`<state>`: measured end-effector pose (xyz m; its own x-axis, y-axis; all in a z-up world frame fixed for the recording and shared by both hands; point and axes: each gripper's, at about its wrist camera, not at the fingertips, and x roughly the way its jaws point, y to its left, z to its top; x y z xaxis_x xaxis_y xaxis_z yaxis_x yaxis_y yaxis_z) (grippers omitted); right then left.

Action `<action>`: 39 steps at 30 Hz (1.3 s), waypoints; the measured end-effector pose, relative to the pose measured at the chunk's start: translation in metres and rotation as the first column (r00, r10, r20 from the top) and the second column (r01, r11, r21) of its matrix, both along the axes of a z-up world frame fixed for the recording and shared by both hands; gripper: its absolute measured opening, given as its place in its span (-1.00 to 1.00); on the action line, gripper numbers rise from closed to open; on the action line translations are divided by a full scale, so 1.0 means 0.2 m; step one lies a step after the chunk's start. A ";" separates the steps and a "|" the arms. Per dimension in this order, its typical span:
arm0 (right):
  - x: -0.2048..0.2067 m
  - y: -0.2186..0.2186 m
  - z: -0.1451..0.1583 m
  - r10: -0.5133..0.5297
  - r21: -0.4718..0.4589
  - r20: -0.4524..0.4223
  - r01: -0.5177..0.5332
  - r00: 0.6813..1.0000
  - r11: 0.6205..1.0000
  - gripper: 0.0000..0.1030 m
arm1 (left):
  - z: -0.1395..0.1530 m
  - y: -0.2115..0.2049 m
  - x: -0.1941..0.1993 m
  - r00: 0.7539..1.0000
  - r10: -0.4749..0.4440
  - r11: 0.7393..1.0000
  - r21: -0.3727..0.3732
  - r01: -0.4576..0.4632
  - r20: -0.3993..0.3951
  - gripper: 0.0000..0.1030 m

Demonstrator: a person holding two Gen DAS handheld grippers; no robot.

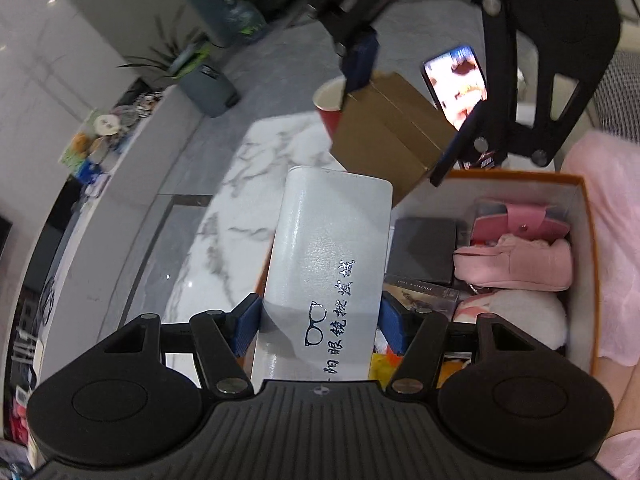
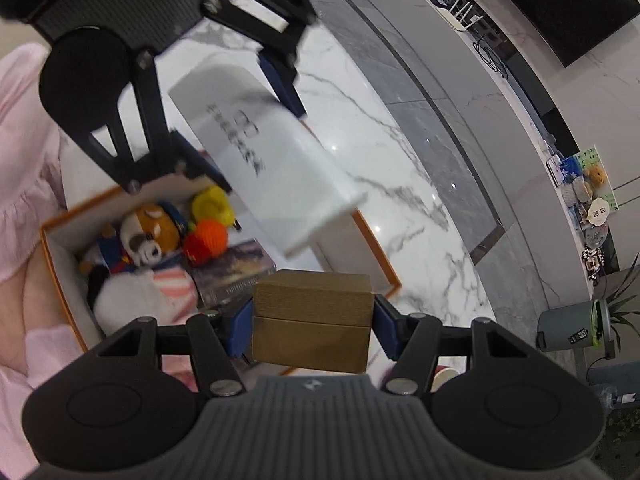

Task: Organize objects
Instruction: 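Carry the white box and brown box down into the orange box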

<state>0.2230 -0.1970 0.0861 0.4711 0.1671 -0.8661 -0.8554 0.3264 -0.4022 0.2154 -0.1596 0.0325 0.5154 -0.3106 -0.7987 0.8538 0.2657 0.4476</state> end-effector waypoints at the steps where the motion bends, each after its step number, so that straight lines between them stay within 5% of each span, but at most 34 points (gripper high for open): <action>1: 0.01 -0.01 -0.02 -0.003 -0.008 0.000 0.003 1.000 1.000 0.22 | -0.04 -0.03 0.02 1.000 -0.007 1.000 0.018 0.007 0.000 0.39; 14: 0.16 -0.04 -0.29 0.071 -0.054 -0.017 -0.072 0.997 0.996 0.22 | -0.39 -0.06 0.24 0.997 -0.072 0.979 0.189 0.073 -0.014 0.37; 23: 0.24 0.05 -0.44 0.169 -0.159 -0.056 -0.176 0.984 0.971 0.22 | -0.50 -0.08 0.30 0.992 -0.113 0.974 0.190 0.121 -0.053 0.37; 39: 0.33 0.17 -0.60 0.190 -0.323 -0.142 -0.227 0.972 0.919 0.21 | -0.57 -0.05 0.35 0.989 -0.110 0.964 0.230 0.130 -0.097 0.42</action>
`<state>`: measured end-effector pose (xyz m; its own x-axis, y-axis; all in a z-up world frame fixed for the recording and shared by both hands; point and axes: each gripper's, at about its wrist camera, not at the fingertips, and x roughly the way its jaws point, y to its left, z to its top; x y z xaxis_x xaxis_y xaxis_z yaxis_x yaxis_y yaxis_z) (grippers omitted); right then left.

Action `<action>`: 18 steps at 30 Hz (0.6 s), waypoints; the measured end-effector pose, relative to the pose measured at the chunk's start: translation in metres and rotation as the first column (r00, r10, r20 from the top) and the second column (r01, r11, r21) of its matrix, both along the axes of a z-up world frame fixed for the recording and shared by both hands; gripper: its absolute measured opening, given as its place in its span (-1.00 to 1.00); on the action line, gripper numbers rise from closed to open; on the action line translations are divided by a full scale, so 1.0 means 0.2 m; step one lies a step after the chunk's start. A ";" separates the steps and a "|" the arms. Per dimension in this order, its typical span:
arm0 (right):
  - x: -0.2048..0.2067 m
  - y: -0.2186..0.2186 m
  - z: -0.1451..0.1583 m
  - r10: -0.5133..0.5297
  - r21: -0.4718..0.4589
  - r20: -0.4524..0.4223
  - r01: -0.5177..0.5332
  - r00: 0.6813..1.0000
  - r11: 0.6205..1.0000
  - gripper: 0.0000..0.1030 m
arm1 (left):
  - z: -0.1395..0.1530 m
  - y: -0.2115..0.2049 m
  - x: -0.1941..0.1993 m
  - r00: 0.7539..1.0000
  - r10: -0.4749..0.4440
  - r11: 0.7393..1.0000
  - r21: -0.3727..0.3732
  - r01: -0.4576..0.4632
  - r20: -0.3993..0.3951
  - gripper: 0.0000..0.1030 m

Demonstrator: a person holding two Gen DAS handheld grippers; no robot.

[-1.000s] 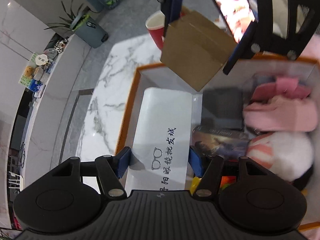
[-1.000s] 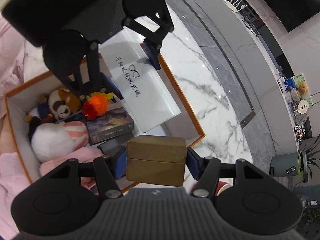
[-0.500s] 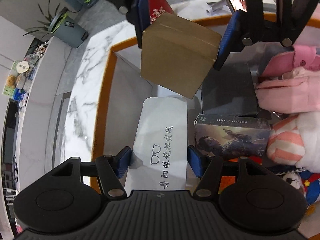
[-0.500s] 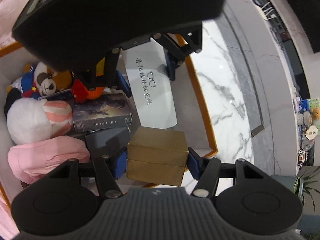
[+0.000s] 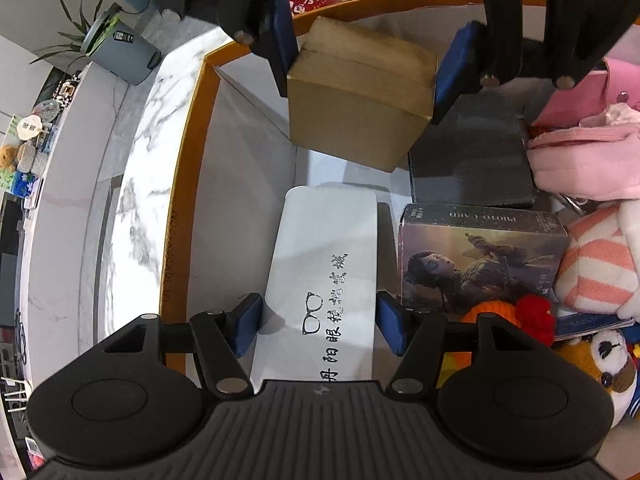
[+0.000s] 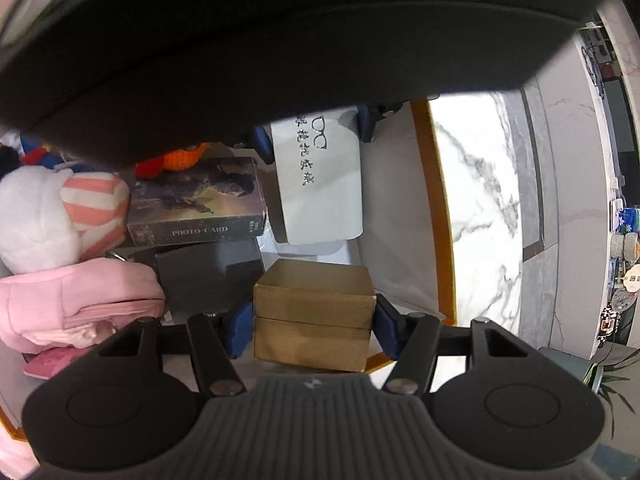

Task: Organize objects
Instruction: 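Carry the white box and brown box down into the orange box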

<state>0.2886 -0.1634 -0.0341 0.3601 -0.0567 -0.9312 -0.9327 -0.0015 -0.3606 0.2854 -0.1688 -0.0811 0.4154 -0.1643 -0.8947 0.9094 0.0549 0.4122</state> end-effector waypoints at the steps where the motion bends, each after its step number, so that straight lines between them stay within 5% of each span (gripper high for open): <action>1: 0.00 0.01 -0.01 0.004 -0.011 0.001 -0.004 1.000 1.000 0.21 | 0.00 0.00 0.00 1.000 0.002 1.000 0.000 -0.002 0.003 0.43; 9: 0.00 0.01 -0.03 0.018 -0.045 -0.001 -0.018 1.000 0.999 0.21 | 0.00 0.05 -0.06 0.998 0.002 1.000 0.013 -0.002 0.055 0.45; 18: 0.00 0.01 -0.06 0.044 -0.105 0.006 -0.043 0.999 0.994 0.18 | 0.12 0.15 -0.14 0.998 0.048 0.991 -0.124 -0.042 0.051 0.46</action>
<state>0.2890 -0.1606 -0.0468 0.3722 -0.1376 -0.9179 -0.9279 -0.0800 -0.3642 0.2564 -0.1382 -0.0565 0.4720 -0.2512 -0.8450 0.8815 0.1482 0.4483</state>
